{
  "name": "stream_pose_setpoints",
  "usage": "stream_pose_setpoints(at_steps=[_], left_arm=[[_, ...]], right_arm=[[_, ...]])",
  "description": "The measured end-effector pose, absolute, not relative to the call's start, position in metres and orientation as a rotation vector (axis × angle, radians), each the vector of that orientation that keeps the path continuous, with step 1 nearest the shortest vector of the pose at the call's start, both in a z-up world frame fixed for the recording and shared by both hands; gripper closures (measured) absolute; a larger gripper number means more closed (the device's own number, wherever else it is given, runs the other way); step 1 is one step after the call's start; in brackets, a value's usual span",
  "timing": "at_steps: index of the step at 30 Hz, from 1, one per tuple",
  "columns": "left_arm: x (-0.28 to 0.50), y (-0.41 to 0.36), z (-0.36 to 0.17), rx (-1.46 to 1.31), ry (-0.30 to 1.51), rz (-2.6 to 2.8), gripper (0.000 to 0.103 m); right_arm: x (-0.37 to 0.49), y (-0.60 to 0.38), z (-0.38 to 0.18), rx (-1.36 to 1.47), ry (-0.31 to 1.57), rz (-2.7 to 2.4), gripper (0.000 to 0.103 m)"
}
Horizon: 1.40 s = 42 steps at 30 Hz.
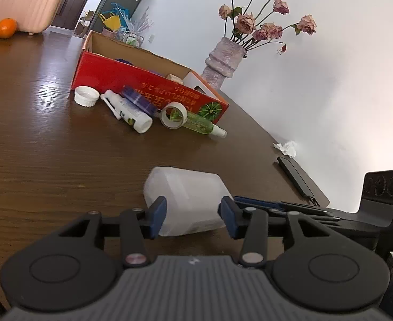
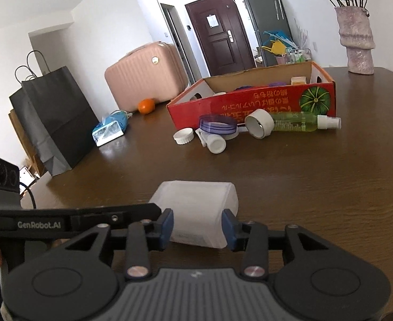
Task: Organize rigid objects
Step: 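Carry the white bottle into the box and open both tools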
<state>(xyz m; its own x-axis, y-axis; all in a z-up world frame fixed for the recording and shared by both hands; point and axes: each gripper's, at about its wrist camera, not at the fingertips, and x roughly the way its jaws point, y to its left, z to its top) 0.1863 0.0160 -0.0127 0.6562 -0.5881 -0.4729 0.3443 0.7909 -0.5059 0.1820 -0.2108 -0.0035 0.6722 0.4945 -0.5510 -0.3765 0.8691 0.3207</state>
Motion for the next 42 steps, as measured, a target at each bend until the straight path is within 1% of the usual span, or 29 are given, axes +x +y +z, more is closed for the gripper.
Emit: stream_pose_setpoints(at_steps=[4, 10, 11, 12, 15, 18, 19, 22, 25, 29, 34, 38, 42], left_arm=[[0.196, 0.023, -0.016, -0.402, 0.679, -0.516, 0.05], [0.214, 0.026, -0.025, -0.445, 0.738, -0.523, 0.046], [0.216, 0.026, -0.025, -0.449, 0.747, -0.537, 0.047], [0.218, 0.026, -0.026, -0.46, 0.754, -0.552, 0.053], [0.225, 0.027, -0.028, -0.492, 0.769, -0.556, 0.055], [0.229, 0.032, -0.028, -0.547, 0.778, -0.544, 0.065], [0.231, 0.033, -0.027, -0.552, 0.773, -0.542, 0.066], [0.236, 0.03, -0.02, -0.544, 0.753, -0.528, 0.066], [0.245, 0.029, -0.012, -0.564, 0.738, -0.53, 0.066], [0.263, 0.025, 0.017, -0.514, 0.654, -0.544, 0.066], [0.313, 0.026, 0.058, -0.484, 0.568, -0.532, 0.066], [0.363, 0.028, 0.085, -0.414, 0.522, -0.491, 0.066], [0.421, 0.035, 0.089, -0.395, 0.56, -0.466, 0.066]], right_arm=[[0.187, -0.211, 0.002, 0.186, 0.669, 0.473, 0.063], [0.211, -0.211, -0.001, 0.194, 0.711, 0.441, 0.064], [0.213, -0.21, -0.002, 0.204, 0.713, 0.446, 0.066], [0.215, -0.21, -0.003, 0.218, 0.721, 0.46, 0.068], [0.222, -0.213, -0.008, 0.286, 0.736, 0.474, 0.068], [0.227, -0.224, -0.013, 0.361, 0.757, 0.487, 0.069], [0.228, -0.227, -0.014, 0.385, 0.763, 0.489, 0.071], [0.232, -0.236, -0.013, 0.438, 0.768, 0.498, 0.08], [0.235, -0.239, -0.003, 0.446, 0.717, 0.506, 0.084], [0.253, -0.243, 0.021, 0.451, 0.63, 0.512, 0.084], [0.301, -0.237, 0.057, 0.419, 0.514, 0.524, 0.084], [0.357, -0.225, 0.074, 0.4, 0.494, 0.52, 0.083], [0.419, -0.209, 0.073, 0.402, 0.534, 0.494, 0.082]])
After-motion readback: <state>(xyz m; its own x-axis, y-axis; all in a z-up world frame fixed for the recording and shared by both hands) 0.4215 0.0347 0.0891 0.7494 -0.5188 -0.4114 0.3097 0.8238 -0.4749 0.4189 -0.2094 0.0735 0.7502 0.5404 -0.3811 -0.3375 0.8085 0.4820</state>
